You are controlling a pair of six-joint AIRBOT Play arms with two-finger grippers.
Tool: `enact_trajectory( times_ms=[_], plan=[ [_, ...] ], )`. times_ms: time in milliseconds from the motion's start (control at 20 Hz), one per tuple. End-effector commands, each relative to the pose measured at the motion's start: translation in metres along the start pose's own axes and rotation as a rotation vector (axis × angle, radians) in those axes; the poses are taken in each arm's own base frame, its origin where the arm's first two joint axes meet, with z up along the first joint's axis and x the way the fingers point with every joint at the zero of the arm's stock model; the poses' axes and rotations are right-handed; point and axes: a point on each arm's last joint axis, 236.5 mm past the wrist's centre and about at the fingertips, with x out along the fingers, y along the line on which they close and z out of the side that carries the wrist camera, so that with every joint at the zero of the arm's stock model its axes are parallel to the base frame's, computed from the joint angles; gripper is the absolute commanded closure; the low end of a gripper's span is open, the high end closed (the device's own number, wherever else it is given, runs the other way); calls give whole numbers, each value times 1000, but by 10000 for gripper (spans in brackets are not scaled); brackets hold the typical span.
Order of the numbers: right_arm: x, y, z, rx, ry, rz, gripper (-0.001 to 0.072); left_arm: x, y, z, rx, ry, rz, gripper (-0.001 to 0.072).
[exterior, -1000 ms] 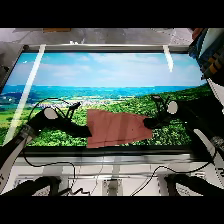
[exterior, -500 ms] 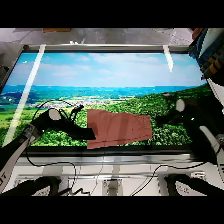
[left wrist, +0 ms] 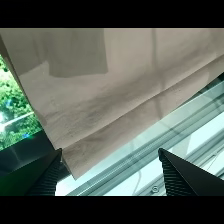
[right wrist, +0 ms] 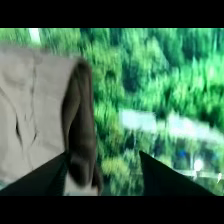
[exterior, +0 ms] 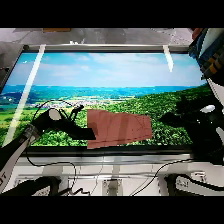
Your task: Fold the clothes and pants, and hang the long-sleeved shirts on hangers.
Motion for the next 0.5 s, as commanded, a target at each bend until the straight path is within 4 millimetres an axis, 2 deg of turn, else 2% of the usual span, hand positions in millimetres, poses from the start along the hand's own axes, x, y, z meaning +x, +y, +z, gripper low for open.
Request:
enact_trajectory(
  times_ms=[0, 200, 450],
  plan=[
    [14, 5, 14, 30, -65, -6, 6, 0, 0, 0, 1, 0, 0, 13],
    [49, 21, -10, 35, 65, 5, 14, 0, 0, 0, 1, 0, 0, 13],
    [84, 25, -45, 73, 230, 42, 35, 0, 0, 0, 1, 0, 0, 14]
  ],
)
